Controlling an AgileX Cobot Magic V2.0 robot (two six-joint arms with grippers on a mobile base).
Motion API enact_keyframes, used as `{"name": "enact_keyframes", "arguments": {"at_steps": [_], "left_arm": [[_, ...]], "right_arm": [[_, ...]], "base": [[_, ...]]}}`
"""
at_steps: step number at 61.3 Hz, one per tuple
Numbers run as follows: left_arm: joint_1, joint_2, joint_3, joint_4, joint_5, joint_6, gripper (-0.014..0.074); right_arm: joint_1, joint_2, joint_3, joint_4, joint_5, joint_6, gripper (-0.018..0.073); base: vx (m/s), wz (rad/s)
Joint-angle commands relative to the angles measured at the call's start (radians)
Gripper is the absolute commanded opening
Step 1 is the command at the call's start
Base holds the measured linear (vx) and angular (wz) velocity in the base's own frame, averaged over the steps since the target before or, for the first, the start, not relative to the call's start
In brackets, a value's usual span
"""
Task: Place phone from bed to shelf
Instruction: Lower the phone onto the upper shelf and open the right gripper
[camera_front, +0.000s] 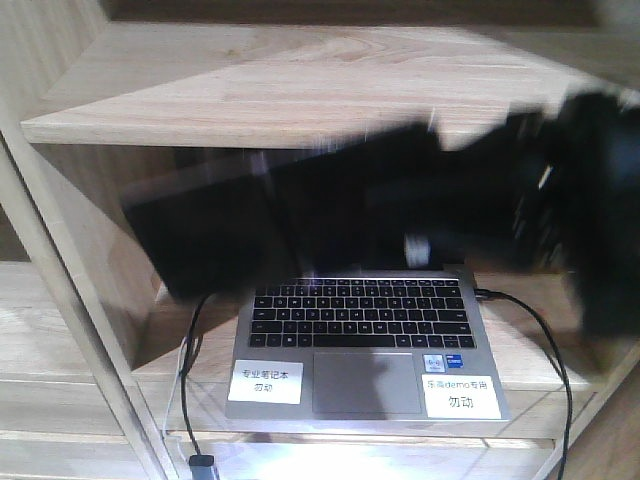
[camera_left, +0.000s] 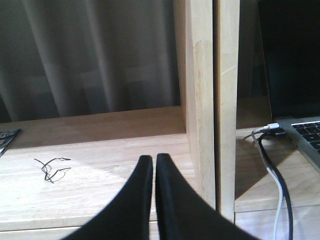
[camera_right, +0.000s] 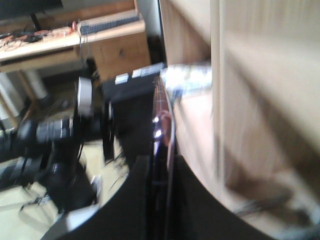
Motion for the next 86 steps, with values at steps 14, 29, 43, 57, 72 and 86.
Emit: {"name": "enact_keyframes", "arguments": {"at_steps": [14,29,43,57,72,86], "left_arm": [[-0.007,-0.004,-0.023,-0.009,-0.073,-0.006,0.0001],[-0.007,-0.004,-0.023,-0.009,-0.073,-0.006,0.0001],[-0.007,-0.004,-0.023,-0.009,-0.073,-0.006,0.0001],[-0.007,-0.004,-0.023,-0.009,-0.073,-0.006,0.0001],[-0.007,-0.004,-0.023,-0.009,-0.073,-0.006,0.0001],[-0.007,-0.004,-0.023,-0.009,-0.073,-0.006,0.0001]], "right_arm": [[-0.001,-0.008,-0.206,0.101,-0.327,0.040,-0.0002],[-0.001,0.101,-0.310,0.111,-0.368,0.040,-0.0002],[0.057,0.247,-0.434,0.155,-0.392,0.039,-0.0002],[0.208,0.376,-0.528,0.094,-0.547,0.037,-0.0002],[0.208,0.483,-0.531,0.096,-0.665,0.037,-0.0002],[0.208,0.555,-0.531,0.099,-0.677,0.041,-0.0002]], "base": [[0.00,0.00],[0.00,0.00],[0.00,0.00],[0.00,0.00],[0.00,0.00],[0.00,0.00]]}}
